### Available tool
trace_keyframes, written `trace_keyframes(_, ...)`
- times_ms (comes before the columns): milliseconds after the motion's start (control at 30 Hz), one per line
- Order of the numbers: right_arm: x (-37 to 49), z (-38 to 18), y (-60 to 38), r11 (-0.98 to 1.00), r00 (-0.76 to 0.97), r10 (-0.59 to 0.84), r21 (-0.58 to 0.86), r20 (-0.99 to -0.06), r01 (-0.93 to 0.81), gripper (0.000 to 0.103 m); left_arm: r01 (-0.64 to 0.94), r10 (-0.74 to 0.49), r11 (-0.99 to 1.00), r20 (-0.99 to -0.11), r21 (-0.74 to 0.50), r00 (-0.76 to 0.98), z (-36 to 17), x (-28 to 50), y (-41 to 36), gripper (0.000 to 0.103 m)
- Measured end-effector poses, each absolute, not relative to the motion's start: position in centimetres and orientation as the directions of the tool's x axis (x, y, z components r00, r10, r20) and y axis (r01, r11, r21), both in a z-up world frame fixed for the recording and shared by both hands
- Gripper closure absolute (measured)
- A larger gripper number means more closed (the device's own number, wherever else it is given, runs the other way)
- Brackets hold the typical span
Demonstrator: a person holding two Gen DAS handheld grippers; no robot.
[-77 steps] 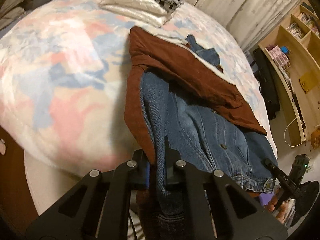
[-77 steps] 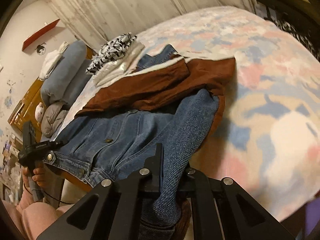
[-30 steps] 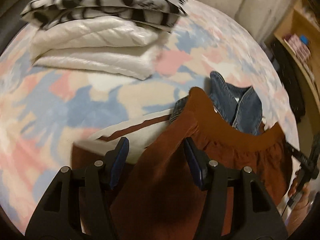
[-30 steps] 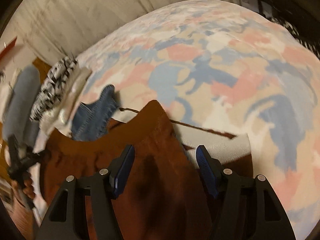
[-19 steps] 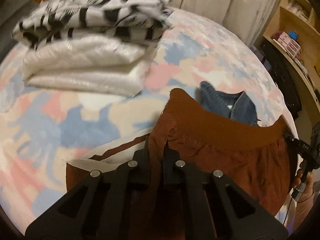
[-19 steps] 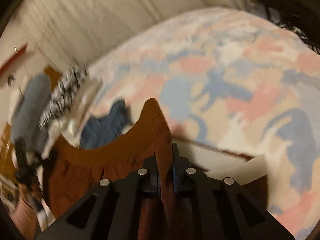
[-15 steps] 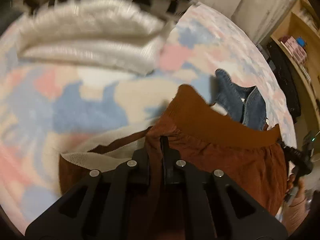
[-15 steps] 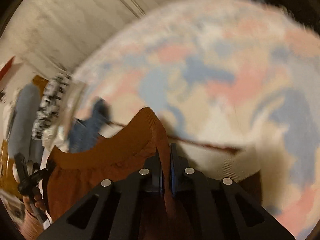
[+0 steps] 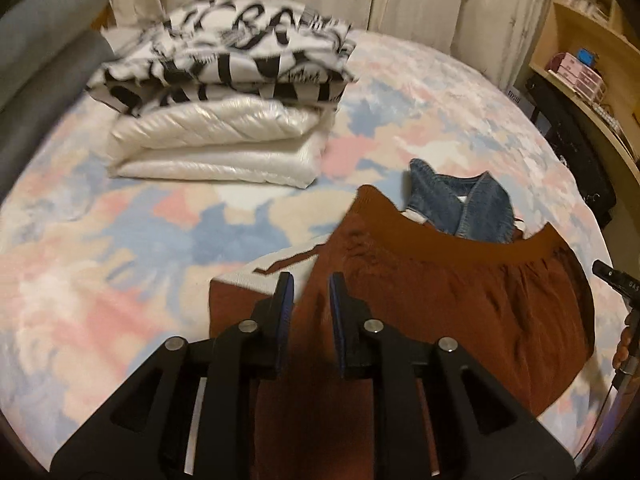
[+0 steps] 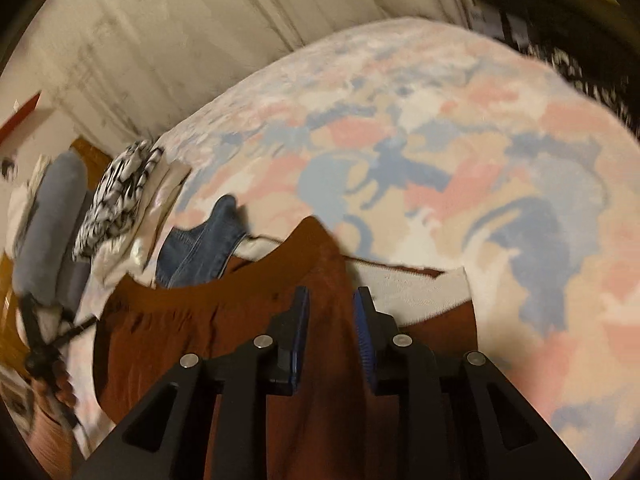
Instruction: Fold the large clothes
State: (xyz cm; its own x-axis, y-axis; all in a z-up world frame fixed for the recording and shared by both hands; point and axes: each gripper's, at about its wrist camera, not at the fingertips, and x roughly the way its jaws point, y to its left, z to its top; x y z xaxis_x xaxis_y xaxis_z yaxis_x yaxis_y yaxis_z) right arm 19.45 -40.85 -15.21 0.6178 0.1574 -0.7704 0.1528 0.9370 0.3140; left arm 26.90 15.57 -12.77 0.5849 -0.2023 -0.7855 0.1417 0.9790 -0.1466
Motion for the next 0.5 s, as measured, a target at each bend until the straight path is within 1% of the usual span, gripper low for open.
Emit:
trace_keyframes(100,17.2,-15.1,-37.8,0.963,0.61,0.159,0.259,-0.776,0.078,0.08,0.167,-0.228,0.973,-0.76,-0.158,0.608,-12.2,23.9,15.1,0.094)
trace_keyframes(167,16.3,-16.2,-35.7,0.974,0.592,0.159,0.223,-0.79,0.036,0.08,0.174,-0.213,0.976,-0.762,-0.133,0.612,-12.8,22.6,14.2,0.096)
trace_keyframes(233,16.0,-17.9,-34.5,0.983,0.571,0.139,0.181,-0.809,0.017,0.08,0.173,-0.177,0.981,-0.781,-0.09,0.599,-14.4,22.0,13.4,0.098)
trace_keyframes(300,15.4,-19.3,-34.2,0.989,0.564,0.104,0.145,-0.819,0.028,0.08,0.134,-0.103,0.991,-0.809,-0.03,0.578,-16.3,22.2,13.6,0.1)
trace_keyframes(333,15.3,-19.8,-34.5,0.99,0.57,0.085,0.132,-0.817,0.041,0.08,0.105,-0.053,0.994,-0.816,0.009,0.575,-17.3,22.5,13.9,0.103)
trace_keyframes(400,15.1,-20.2,-36.0,0.99,0.587,0.023,0.101,-0.81,0.1,0.081,0.066,-0.025,0.998,-0.833,0.014,0.553,-18.6,23.1,15.1,0.103)
trace_keyframes(467,14.8,-20.5,-37.5,0.986,0.587,-0.071,0.032,-0.806,0.163,0.087,0.038,-0.037,0.999,-0.836,-0.02,0.548,-19.2,23.3,16.3,0.103)
trace_keyframes(500,14.6,-20.8,-38.5,0.983,0.582,-0.073,0.04,-0.81,0.179,0.092,0.034,-0.039,0.999,-0.834,-0.024,0.551,-19.4,23.3,16.6,0.103)
